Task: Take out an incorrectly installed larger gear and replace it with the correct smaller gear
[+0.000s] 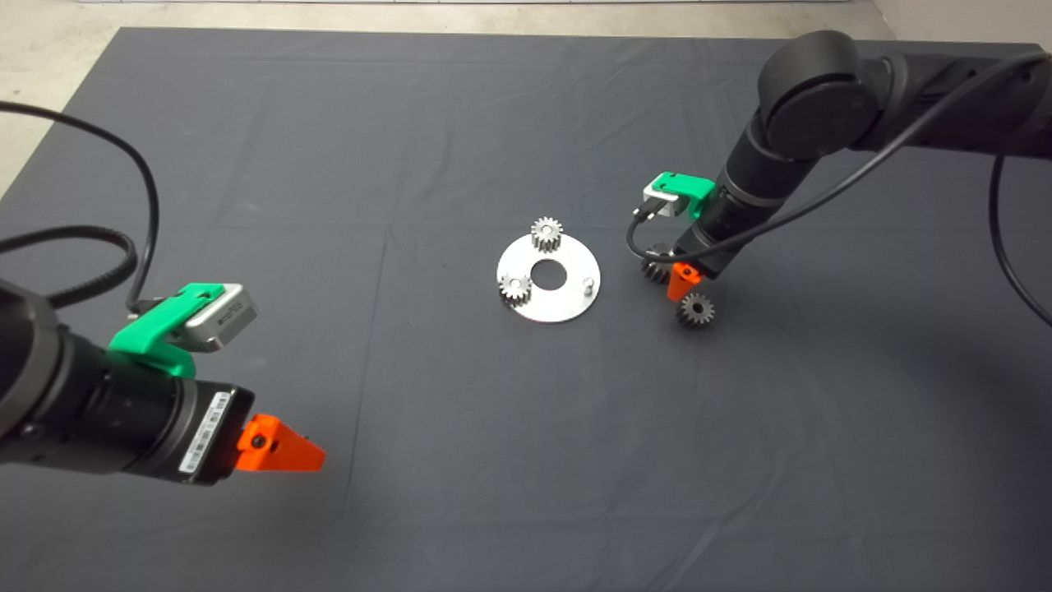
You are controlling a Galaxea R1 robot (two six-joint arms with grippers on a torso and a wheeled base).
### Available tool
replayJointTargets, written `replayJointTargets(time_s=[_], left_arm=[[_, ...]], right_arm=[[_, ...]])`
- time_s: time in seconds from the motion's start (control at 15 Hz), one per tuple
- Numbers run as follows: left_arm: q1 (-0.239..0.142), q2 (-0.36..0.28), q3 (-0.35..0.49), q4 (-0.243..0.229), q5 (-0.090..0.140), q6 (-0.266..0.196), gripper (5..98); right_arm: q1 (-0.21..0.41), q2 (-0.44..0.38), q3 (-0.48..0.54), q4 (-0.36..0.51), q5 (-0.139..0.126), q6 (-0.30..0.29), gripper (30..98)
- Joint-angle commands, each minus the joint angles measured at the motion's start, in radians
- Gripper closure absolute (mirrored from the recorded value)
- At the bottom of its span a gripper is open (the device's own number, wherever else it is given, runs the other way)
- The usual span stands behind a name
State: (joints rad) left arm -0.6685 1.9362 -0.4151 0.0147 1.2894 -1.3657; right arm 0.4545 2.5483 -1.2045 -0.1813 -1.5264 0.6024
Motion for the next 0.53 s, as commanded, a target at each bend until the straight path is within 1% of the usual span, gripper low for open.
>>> replayJointTargets(time_s=[0.0,0.07,0.13,0.27,0.33,0.47], left_arm=[[-0.011,0.002,0.017,-0.016,0.001,0.009,5.4],[-0.011,0.002,0.017,-0.018,0.001,0.017,5.4],[-0.011,0.002,0.017,-0.018,0.001,0.017,5.4],[-0.011,0.025,0.015,-0.018,0.002,0.017,5.4],[-0.011,0.032,0.015,-0.018,0.004,0.017,5.4],[-0.011,0.034,0.015,-0.018,0.005,0.017,5.4]], right_arm=[[0.017,-0.040,0.054,0.030,-0.123,-0.061,39.9],[0.016,-0.050,0.054,0.029,-0.123,-0.066,36.9],[0.013,-0.053,0.054,0.029,-0.123,-0.072,36.3],[0.004,-0.068,0.051,0.026,-0.123,-0.088,31.3],[-0.011,-0.069,0.051,0.017,-0.123,-0.092,30.8],[-0.041,-0.073,0.048,-0.034,-0.123,-0.093,30.8]])
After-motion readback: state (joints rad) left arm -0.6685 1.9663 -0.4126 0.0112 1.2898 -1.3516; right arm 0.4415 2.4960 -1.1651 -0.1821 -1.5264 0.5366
